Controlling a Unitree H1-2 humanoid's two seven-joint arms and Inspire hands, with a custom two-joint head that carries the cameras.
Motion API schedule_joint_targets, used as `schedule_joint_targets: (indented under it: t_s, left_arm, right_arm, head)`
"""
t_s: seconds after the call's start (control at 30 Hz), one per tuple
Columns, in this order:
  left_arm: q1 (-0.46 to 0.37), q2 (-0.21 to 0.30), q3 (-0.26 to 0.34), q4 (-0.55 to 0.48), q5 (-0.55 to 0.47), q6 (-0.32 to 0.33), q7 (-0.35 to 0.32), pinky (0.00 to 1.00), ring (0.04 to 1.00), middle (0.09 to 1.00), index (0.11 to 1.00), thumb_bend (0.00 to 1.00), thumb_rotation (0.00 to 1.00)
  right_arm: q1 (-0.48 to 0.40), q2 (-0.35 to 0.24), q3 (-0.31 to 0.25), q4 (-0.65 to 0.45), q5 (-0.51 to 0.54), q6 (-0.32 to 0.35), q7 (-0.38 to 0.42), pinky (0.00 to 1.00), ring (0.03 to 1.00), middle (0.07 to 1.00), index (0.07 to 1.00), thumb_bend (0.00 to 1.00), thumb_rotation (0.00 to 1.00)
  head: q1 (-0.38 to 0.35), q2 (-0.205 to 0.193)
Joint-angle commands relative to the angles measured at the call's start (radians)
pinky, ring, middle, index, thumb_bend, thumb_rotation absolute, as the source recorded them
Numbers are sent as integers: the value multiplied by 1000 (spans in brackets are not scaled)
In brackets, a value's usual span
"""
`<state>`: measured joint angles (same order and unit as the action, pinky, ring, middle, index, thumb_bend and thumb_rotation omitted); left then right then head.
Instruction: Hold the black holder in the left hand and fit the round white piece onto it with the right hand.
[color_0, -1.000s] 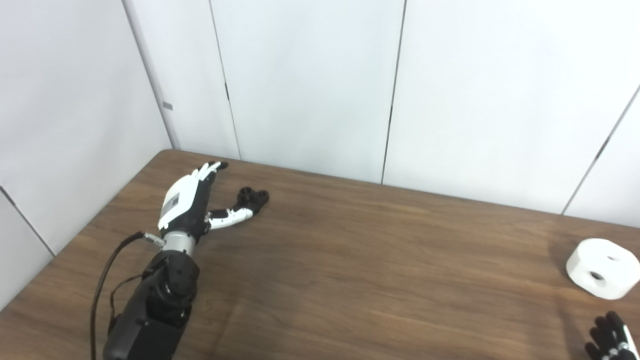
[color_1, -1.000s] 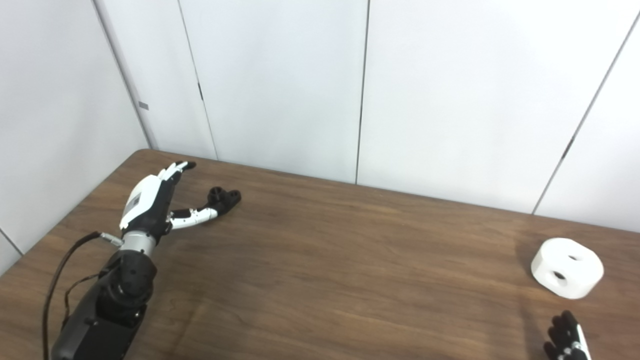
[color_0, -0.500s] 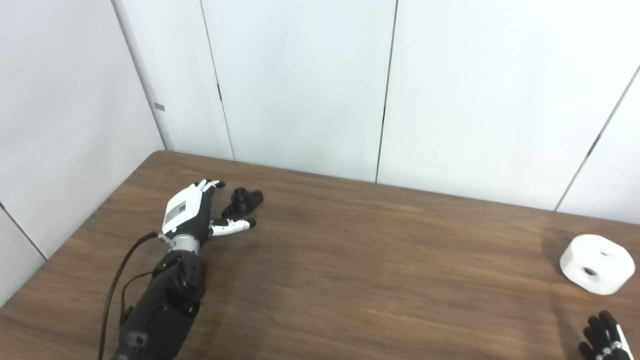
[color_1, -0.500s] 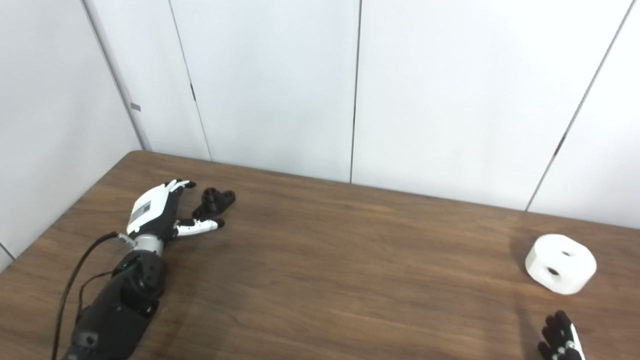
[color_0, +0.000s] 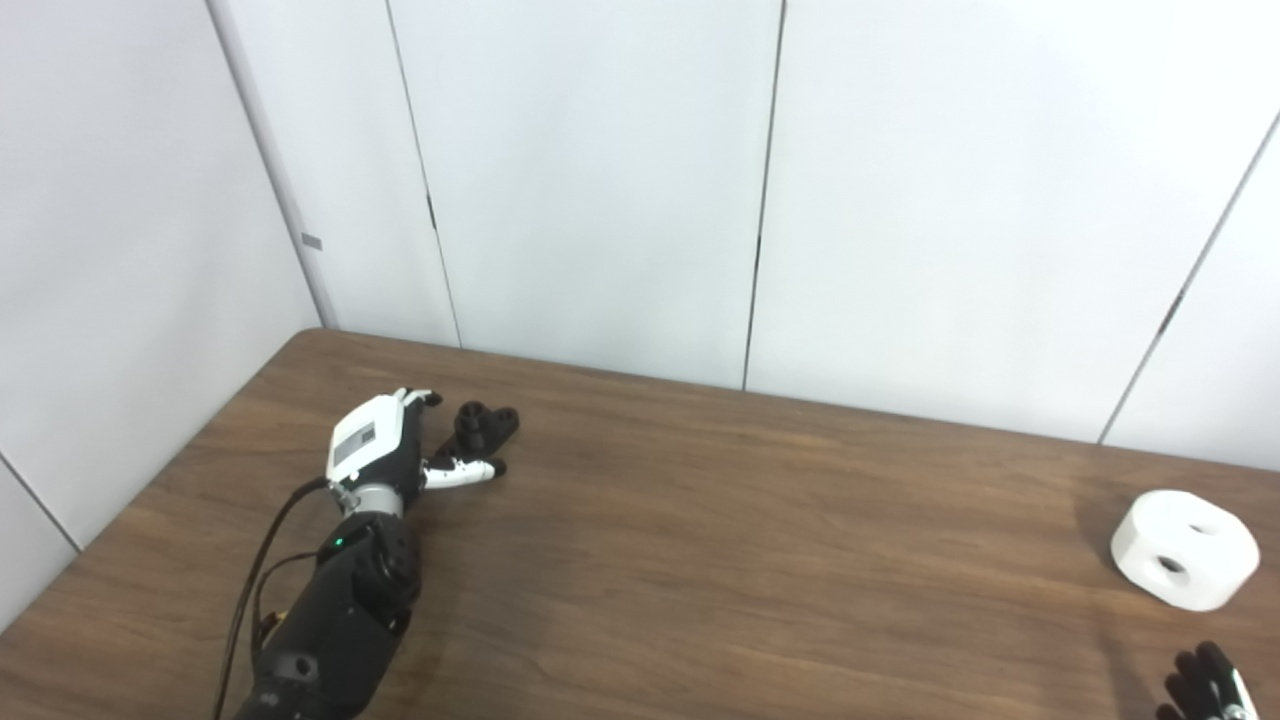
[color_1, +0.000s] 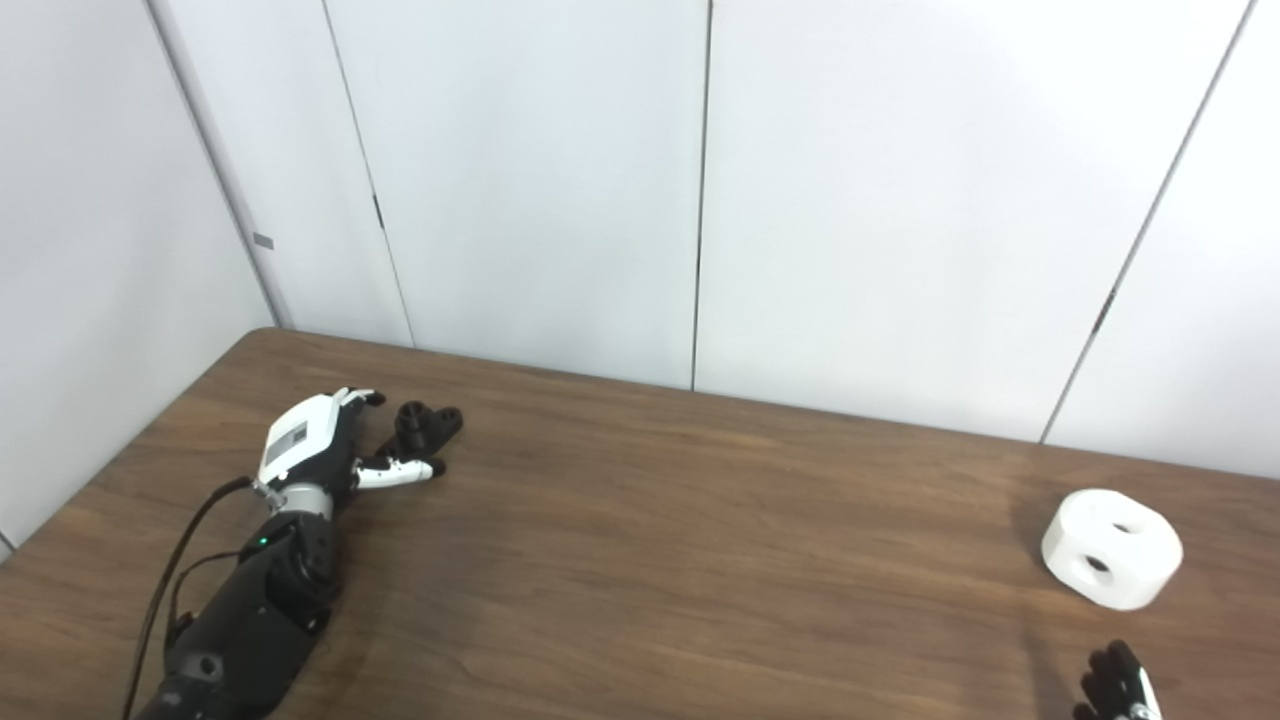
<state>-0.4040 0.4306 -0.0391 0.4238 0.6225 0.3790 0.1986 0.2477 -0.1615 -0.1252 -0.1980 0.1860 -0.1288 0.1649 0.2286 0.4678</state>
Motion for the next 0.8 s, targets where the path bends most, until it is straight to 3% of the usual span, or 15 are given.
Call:
schedule_joint_targets:
  t_s: [0.0, 0.23, 0.5, 0.77]
  left_arm:
    - [-53, 25, 5, 0, -3, -14, 28, 996, 990, 949, 838, 976, 365]
    - [-73, 27, 1, 3, -11, 21, 16, 991, 985, 930, 797, 948, 366]
    - [-84, 33, -17, 32, -25, 24, 4, 1000, 998, 911, 661, 901, 398]
    - [-77, 32, -26, 30, -27, 41, -1, 997, 997, 912, 627, 888, 375]
  right_arm:
    - [44, 21, 13, 45, 0, -8, -5, 1000, 1000, 996, 1000, 579, 1000]
    - [49, 22, 15, 32, -5, 0, -11, 1000, 1000, 991, 1000, 564, 1000]
    - [49, 17, 18, 26, -12, 11, -10, 1000, 1000, 994, 1000, 591, 1000]
    - [55, 24, 16, 12, -3, 22, -13, 1000, 1000, 990, 1000, 604, 1000]
  head:
    - [0, 1]
    - [4, 9]
    - [5, 21]
    - [5, 33]
